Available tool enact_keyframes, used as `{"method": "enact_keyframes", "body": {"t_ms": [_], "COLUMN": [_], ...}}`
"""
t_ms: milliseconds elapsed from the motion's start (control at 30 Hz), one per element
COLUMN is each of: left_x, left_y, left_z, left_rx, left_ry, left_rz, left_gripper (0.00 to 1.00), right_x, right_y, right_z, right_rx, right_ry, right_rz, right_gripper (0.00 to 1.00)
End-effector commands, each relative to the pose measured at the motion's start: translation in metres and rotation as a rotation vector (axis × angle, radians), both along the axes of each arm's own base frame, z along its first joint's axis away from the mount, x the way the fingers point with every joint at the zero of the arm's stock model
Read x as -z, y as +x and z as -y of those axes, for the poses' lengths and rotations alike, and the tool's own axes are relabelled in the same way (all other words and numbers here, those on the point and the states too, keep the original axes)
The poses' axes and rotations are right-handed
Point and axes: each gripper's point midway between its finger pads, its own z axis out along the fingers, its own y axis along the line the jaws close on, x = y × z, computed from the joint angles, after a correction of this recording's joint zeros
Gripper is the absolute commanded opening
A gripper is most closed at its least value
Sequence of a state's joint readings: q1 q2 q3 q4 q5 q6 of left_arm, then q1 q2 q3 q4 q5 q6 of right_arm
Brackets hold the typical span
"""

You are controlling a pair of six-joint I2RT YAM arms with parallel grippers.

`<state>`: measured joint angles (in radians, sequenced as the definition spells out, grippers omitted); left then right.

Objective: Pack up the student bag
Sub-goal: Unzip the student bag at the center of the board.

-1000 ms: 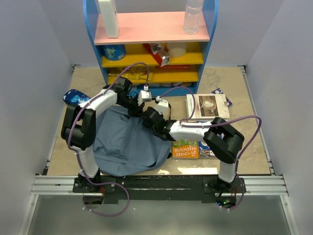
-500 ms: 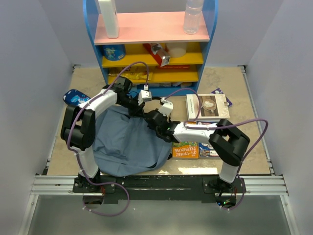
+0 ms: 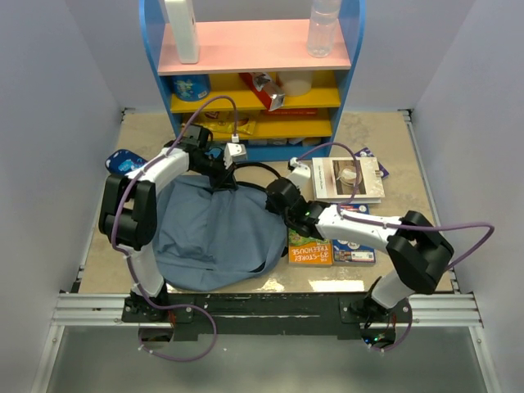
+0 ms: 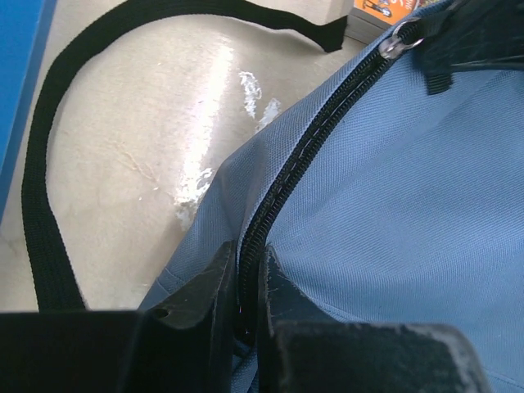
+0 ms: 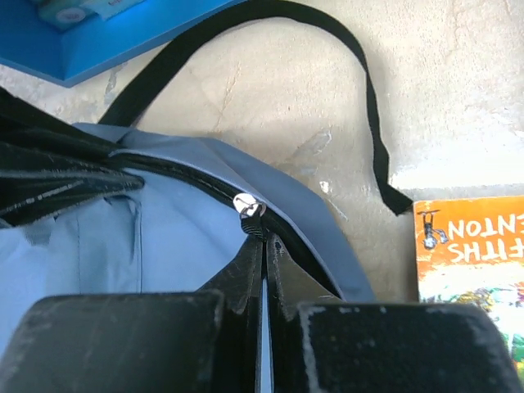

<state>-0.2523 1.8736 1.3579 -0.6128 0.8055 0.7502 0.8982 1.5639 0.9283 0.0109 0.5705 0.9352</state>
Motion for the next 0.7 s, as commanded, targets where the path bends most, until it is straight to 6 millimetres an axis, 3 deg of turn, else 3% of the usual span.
{"method": "enact_keyframes", "body": {"t_ms": [0,333,567,633,667], "left_x": [-0.019,-0.026,-0.033,-0.04,-0.048], "left_y": [0.03,0.075,0.071,0.061,0.052], "left_z": [-0.01,-0.039,-0.045,-0.041,-0.033], "left_rx": [-0.067,-0.321,-0.355,-0.319,-0.259], "left_ry": [-0.015,-0.002,-0.015,-0.031,-0.065], "left_rz": [0.095,0.129,0.096,0.074,0.074], "left_gripper": [0.0,0.0,0.0,0.11,0.26], "right_x": [-0.012,-0.021,0.0,0.008,0.01], "right_y": [-0.004,-0.034,-0.055,-0.059,-0.059], "right_z": [0.021,0.044,0.048,0.044,0.043], "right_rx": [-0.004,-0.043,-0.076,-0.096,-0.1], "right_ry": [-0.033,-0.009,0.035,0.032,0.034], "right_rz": [0.008,-0.032,-0.093,-0.117,-0.118], "right_gripper": [0.0,0.0,0.0,0.0,0.0]}}
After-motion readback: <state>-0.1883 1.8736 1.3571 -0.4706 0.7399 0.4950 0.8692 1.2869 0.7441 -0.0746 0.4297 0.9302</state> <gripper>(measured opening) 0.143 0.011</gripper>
